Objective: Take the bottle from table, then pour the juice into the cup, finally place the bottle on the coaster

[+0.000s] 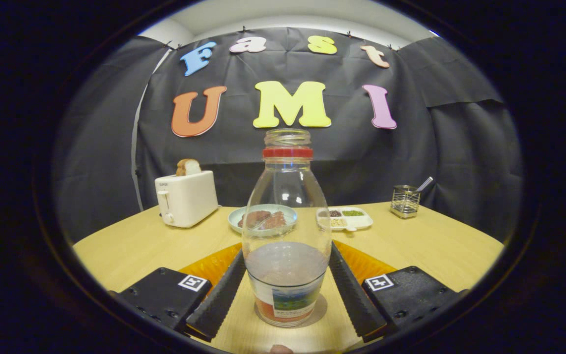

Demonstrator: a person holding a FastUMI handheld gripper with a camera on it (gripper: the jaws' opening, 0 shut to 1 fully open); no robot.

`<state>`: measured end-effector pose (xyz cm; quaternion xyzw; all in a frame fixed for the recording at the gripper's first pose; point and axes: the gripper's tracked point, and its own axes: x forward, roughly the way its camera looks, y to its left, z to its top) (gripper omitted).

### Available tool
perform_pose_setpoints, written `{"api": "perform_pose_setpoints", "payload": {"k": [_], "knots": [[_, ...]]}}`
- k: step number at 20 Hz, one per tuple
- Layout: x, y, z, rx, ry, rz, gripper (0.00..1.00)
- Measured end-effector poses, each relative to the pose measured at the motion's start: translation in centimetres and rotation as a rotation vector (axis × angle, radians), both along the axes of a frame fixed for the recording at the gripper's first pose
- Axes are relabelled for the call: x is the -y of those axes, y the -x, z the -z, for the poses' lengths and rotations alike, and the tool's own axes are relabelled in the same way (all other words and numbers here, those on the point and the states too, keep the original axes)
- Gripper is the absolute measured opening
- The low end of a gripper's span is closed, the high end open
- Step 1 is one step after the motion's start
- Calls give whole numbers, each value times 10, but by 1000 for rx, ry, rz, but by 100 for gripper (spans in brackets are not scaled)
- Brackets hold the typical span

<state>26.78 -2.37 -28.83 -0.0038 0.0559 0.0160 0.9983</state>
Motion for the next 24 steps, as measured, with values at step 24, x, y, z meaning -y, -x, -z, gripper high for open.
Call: {"api": "perform_pose_setpoints", "payload": {"k": [24], "knots": [[0,90,-121,89,51,12,100]]}}
